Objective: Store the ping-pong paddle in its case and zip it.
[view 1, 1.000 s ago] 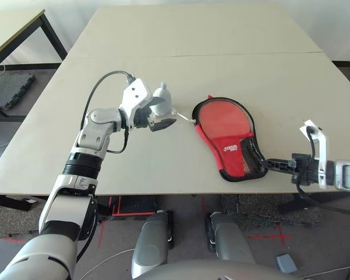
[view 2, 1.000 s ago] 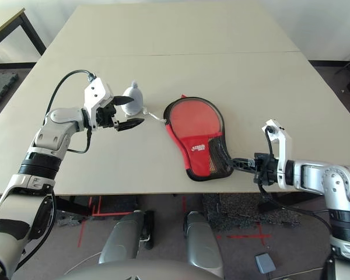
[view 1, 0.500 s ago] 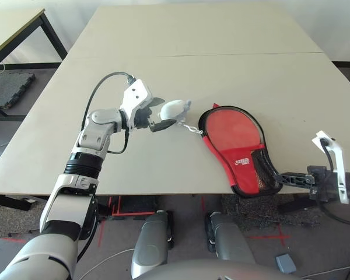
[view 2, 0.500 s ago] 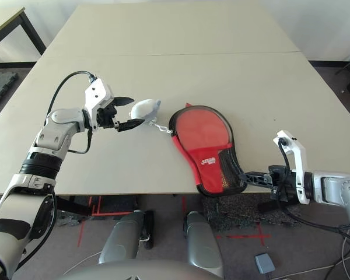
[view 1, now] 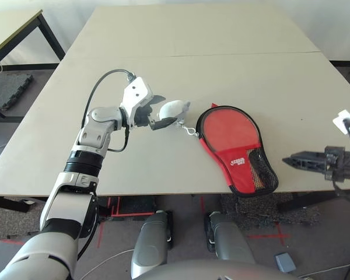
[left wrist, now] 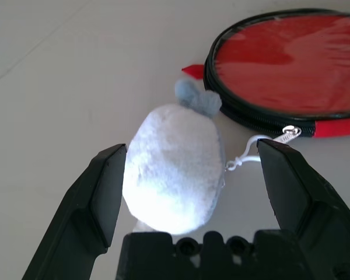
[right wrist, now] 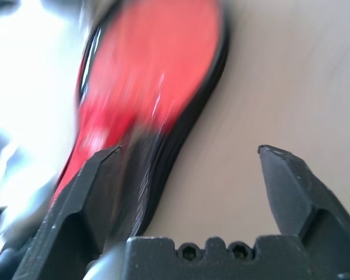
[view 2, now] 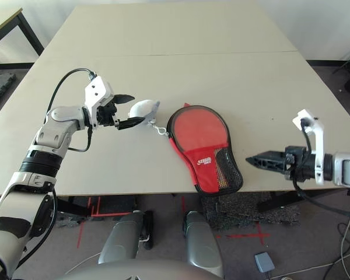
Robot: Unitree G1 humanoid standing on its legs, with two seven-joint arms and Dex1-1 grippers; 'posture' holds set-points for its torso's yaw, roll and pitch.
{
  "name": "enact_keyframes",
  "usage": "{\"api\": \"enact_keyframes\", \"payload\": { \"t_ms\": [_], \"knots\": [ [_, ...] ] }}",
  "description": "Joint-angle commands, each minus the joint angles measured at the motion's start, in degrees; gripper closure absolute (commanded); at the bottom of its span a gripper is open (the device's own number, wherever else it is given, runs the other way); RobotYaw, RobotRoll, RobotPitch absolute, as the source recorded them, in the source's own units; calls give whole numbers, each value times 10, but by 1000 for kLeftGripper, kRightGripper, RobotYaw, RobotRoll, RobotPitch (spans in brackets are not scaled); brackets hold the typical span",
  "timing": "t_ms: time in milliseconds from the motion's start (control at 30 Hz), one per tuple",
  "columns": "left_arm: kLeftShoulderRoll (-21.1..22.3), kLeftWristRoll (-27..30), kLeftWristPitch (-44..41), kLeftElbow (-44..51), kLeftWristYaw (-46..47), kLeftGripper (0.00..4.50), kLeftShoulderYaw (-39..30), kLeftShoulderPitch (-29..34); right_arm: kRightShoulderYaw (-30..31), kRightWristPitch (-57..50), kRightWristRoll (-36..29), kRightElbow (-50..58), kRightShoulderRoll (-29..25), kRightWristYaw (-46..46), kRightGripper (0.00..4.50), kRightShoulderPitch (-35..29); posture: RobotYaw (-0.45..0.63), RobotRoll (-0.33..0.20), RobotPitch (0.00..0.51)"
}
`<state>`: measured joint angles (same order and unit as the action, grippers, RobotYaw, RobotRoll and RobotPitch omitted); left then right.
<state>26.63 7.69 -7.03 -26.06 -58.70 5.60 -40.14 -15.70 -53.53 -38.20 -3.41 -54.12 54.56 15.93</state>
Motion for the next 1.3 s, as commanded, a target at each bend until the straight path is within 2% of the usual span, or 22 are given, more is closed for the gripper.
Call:
{"api": "enact_keyframes", "payload": {
  "t_ms": [33,200,467,1033,1300],
  "knots": [
    [3,-2,-2,-4,-3,0,2,-3,58,80,66,1,50,-48,17,40,108,0,111],
    [3,3,-15,14,-4,0,3,12,128,153,131,7,144,-92,17,85,103,0,109],
    [-3,1,-18,12,2,0,4,9,168,172,174,-33,198,-103,17,107,103,0,114],
    [-24,-8,-15,-7,24,0,8,-1,184,158,198,-76,215,-94,17,98,101,0,129],
    [-46,-47,10,-56,60,0,30,-13,204,163,232,-107,217,-97,17,101,104,0,127]
  ]
}}
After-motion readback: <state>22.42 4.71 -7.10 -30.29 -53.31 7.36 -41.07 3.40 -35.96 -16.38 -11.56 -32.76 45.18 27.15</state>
